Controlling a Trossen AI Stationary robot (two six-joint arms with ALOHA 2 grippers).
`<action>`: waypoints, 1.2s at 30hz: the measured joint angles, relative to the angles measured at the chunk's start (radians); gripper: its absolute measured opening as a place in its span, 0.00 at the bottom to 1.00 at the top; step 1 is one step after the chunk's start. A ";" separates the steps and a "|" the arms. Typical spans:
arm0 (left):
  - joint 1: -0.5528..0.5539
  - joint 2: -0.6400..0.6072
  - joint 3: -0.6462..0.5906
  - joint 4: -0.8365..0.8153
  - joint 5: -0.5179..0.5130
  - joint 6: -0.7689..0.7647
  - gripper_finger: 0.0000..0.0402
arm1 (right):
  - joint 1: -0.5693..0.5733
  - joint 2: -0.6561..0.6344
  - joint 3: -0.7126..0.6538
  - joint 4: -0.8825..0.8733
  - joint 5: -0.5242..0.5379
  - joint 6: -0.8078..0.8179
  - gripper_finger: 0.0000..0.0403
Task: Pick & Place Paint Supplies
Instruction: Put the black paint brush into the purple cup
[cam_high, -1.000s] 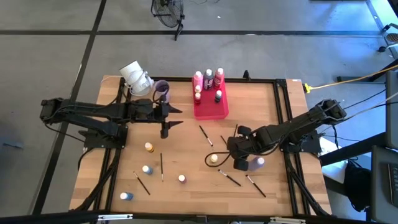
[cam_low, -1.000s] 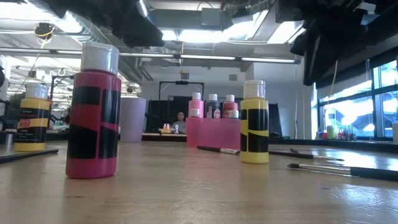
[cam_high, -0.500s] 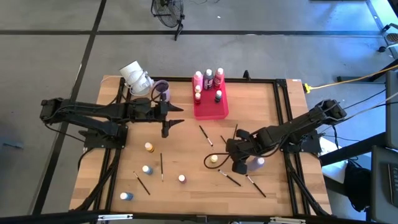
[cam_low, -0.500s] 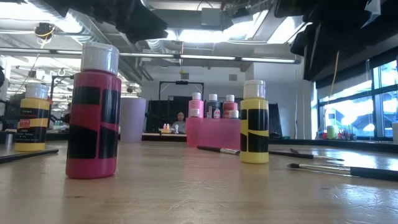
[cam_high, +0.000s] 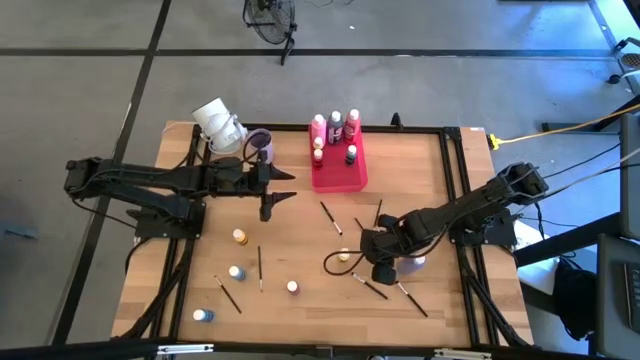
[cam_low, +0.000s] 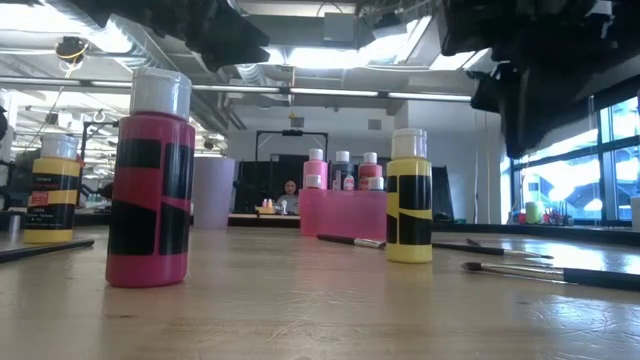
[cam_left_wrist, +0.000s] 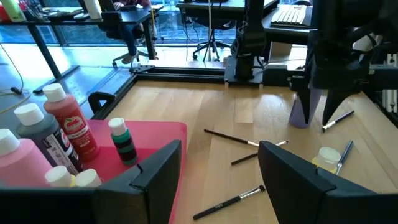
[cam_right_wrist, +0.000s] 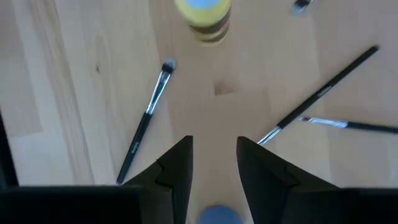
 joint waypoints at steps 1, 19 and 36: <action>0.000 0.000 0.000 0.000 0.000 0.000 0.52 | 0.003 0.003 0.000 -0.002 -0.008 0.007 0.32; 0.000 0.000 0.000 0.000 -0.002 -0.027 0.52 | -0.031 0.103 0.000 -0.061 -0.004 0.125 0.32; 0.000 0.000 0.000 0.000 -0.002 -0.053 0.52 | -0.092 0.158 -0.002 -0.106 -0.056 0.229 0.32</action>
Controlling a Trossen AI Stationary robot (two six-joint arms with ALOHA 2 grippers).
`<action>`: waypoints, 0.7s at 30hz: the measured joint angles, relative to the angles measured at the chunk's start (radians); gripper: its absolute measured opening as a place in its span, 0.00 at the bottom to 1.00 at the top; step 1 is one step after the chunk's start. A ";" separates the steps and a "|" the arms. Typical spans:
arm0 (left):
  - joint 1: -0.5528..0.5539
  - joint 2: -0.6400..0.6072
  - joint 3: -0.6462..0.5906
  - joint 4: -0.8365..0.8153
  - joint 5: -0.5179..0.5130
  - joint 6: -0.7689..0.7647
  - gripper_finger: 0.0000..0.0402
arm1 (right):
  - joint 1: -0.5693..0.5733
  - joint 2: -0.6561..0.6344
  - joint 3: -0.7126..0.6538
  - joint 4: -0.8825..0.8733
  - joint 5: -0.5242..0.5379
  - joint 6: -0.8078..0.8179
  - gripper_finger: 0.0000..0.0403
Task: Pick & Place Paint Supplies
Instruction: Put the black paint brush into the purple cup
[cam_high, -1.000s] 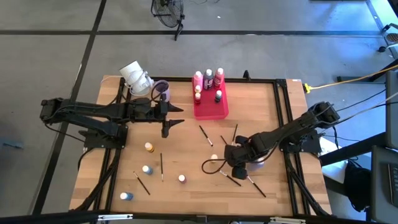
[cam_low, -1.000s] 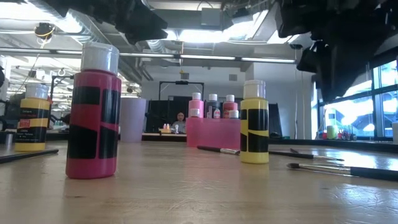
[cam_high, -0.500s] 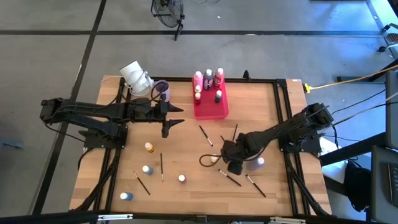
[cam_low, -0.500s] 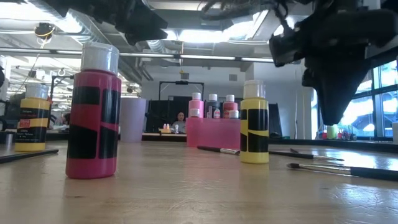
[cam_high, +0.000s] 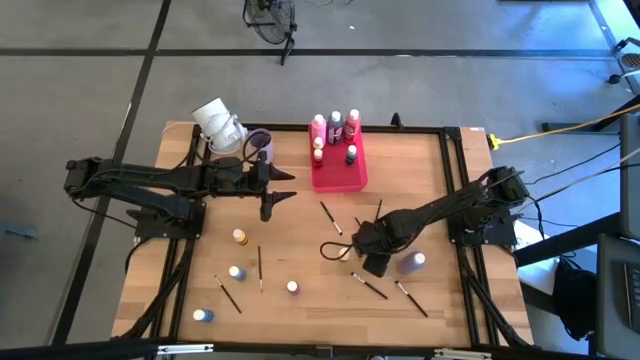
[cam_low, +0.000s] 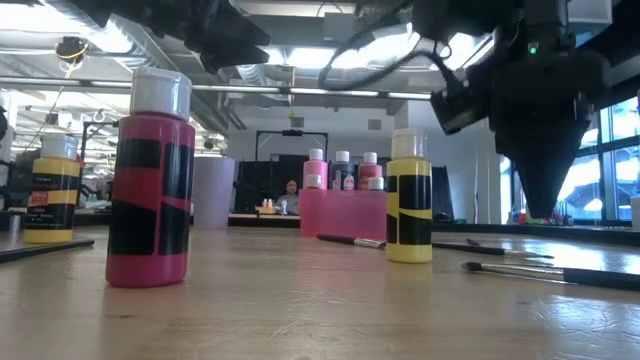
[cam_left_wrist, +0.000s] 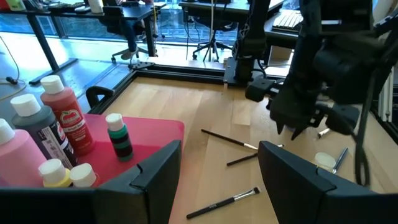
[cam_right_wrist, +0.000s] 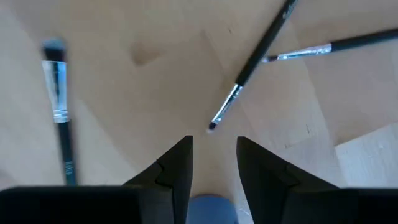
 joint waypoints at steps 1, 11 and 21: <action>0.000 0.000 0.000 0.000 0.000 0.000 0.52 | -0.005 0.008 0.000 0.000 -0.001 -0.003 0.32; 0.000 0.000 0.000 0.000 0.000 0.000 0.52 | -0.011 0.071 0.000 0.024 -0.008 -0.029 0.32; 0.000 0.000 0.000 0.006 0.000 0.000 0.52 | -0.007 0.124 0.003 0.066 -0.029 -0.016 0.32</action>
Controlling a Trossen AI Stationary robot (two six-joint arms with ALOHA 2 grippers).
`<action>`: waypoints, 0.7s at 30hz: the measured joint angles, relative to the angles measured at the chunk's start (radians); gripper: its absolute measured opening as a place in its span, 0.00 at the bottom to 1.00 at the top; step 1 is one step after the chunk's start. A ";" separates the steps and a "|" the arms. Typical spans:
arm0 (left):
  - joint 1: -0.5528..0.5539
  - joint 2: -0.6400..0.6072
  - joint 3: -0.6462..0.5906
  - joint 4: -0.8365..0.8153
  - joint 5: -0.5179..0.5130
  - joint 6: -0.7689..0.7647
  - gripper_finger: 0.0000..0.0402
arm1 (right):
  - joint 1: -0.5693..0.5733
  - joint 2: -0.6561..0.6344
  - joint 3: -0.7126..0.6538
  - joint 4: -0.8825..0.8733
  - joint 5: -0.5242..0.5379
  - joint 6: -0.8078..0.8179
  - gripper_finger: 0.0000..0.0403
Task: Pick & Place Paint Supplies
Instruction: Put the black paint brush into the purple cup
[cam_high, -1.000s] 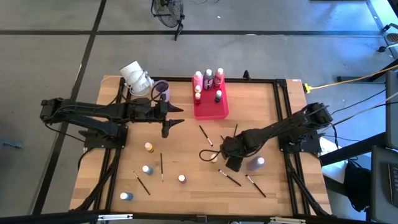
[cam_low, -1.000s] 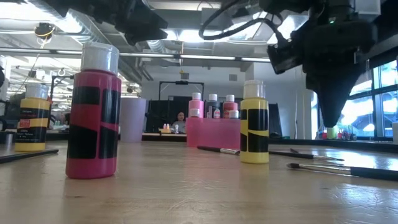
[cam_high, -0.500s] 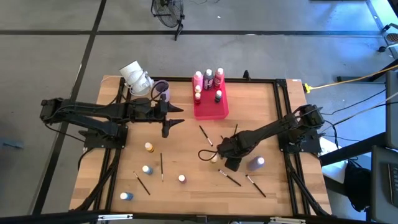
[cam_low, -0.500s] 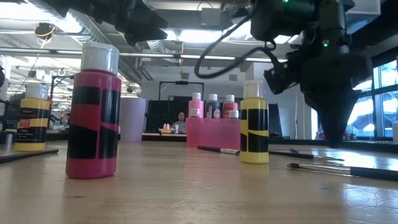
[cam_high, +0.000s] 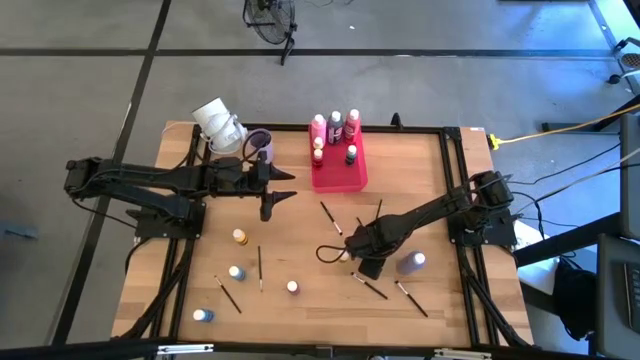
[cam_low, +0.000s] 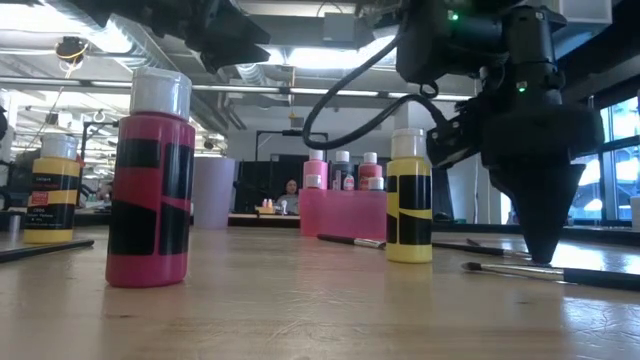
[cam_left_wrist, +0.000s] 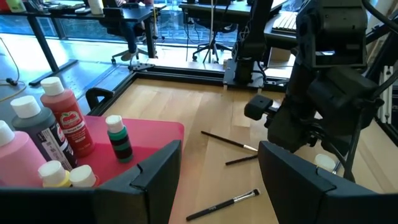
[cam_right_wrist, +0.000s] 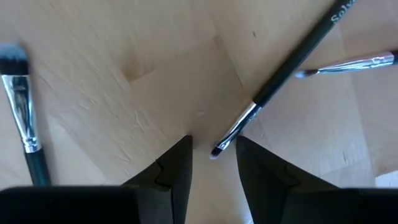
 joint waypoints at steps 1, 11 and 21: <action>0.000 0.000 0.000 0.000 0.000 0.000 0.52 | 0.000 0.004 0.001 -0.002 0.000 0.003 0.32; 0.000 0.000 0.000 0.000 0.001 0.000 0.52 | -0.002 0.007 0.000 -0.006 0.000 0.062 0.32; 0.000 0.000 0.000 -0.005 0.003 0.000 0.52 | -0.003 0.009 -0.001 -0.010 -0.011 0.094 0.32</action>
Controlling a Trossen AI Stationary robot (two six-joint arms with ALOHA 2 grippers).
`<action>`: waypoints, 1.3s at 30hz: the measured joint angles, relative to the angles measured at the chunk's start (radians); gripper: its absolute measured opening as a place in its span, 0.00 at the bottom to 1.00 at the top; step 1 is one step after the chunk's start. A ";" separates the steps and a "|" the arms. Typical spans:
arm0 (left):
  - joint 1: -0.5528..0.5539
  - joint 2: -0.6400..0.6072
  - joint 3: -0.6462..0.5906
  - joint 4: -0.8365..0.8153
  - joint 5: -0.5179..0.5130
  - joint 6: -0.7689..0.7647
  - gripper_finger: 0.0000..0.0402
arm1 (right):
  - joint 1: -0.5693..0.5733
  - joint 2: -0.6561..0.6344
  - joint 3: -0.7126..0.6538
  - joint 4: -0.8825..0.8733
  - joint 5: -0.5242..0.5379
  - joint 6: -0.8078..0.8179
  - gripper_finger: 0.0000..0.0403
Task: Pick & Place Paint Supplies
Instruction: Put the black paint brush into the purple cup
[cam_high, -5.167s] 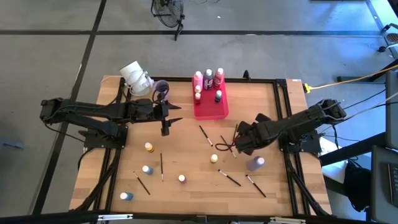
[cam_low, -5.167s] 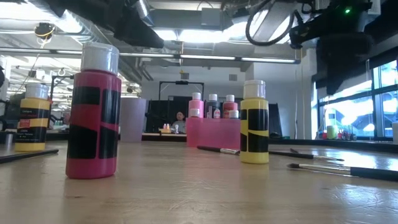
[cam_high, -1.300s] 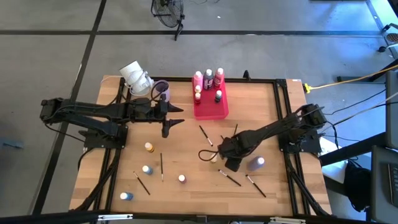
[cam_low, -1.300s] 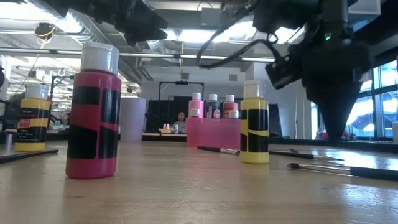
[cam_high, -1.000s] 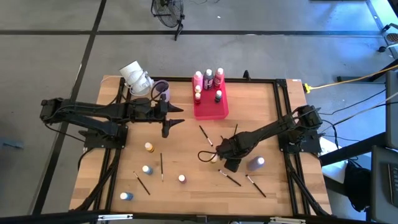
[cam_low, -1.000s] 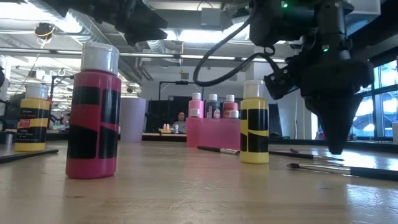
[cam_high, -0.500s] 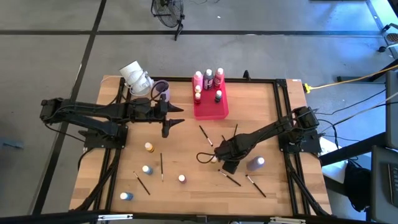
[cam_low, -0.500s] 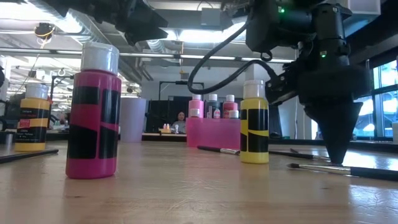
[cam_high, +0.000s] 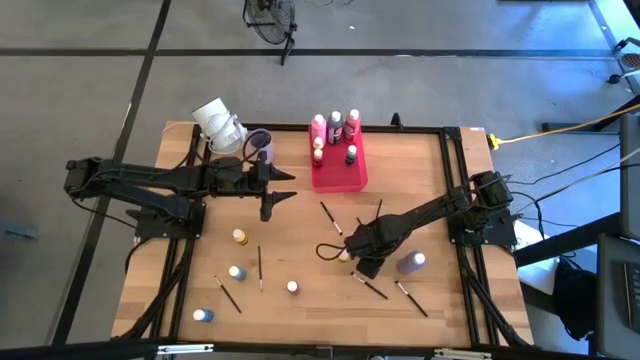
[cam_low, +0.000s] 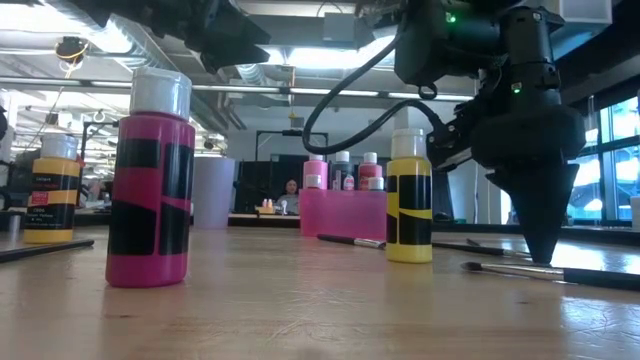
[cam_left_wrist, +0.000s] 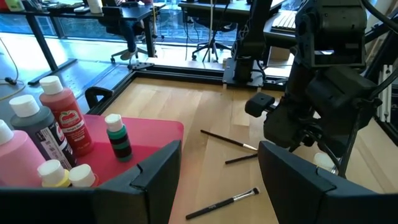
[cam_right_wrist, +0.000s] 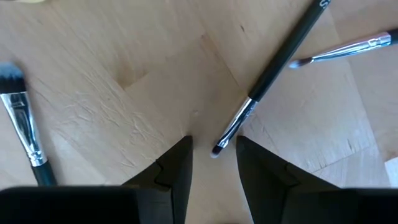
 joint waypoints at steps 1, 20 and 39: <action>0.000 0.000 0.000 0.000 0.000 0.000 0.52 | 0.000 0.000 0.000 -0.001 0.000 0.001 0.32; 0.000 -0.124 0.001 0.048 0.132 -0.027 0.52 | -0.011 0.001 -0.001 -0.023 0.007 -0.001 0.05; 0.000 -0.546 0.001 0.021 0.286 -0.100 0.52 | -0.021 0.000 -0.001 -0.034 0.031 0.052 0.00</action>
